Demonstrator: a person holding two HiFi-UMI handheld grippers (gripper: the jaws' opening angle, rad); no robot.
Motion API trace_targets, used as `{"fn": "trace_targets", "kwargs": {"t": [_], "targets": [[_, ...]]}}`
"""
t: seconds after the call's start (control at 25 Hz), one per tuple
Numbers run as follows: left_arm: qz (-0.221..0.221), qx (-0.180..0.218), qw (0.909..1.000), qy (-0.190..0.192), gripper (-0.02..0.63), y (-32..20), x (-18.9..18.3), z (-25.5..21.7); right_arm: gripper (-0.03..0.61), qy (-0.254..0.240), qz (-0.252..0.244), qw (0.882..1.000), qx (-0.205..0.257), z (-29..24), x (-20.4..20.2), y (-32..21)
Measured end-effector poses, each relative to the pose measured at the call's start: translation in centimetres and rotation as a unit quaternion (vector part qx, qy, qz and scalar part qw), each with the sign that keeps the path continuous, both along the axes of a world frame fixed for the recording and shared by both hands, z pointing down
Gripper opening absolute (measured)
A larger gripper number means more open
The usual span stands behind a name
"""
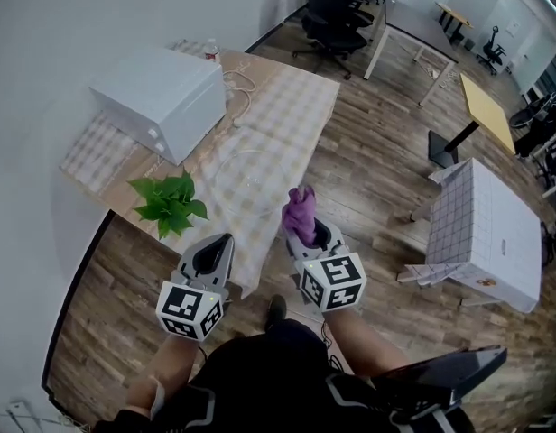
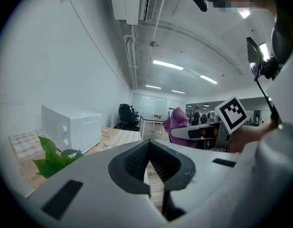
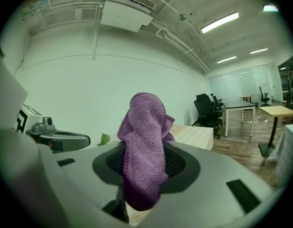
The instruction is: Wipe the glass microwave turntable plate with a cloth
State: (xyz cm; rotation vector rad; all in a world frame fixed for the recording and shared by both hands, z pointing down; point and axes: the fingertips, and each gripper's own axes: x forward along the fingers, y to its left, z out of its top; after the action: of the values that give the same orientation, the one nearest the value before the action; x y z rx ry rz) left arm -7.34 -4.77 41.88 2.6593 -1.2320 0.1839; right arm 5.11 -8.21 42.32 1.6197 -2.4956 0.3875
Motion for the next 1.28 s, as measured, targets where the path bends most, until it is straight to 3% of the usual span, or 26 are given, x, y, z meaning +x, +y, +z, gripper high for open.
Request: {"fn": "trace_targets", "kwargs": {"t": [0.68,1.28], "targets": [[-0.032,-0.018,0.9991,-0.019,0.003,-7.9,5.4,1.1,0.157,-0.002,-0.046,0.999,-0.001,1.3,4.9,-9.2],[-0.038,-0.010,0.9991,-0.012,0.003,-13.6,3.5,1.8,0.161,0.016,-0.040,0.999,-0.004,1.5,2.7,-15.3]]}}
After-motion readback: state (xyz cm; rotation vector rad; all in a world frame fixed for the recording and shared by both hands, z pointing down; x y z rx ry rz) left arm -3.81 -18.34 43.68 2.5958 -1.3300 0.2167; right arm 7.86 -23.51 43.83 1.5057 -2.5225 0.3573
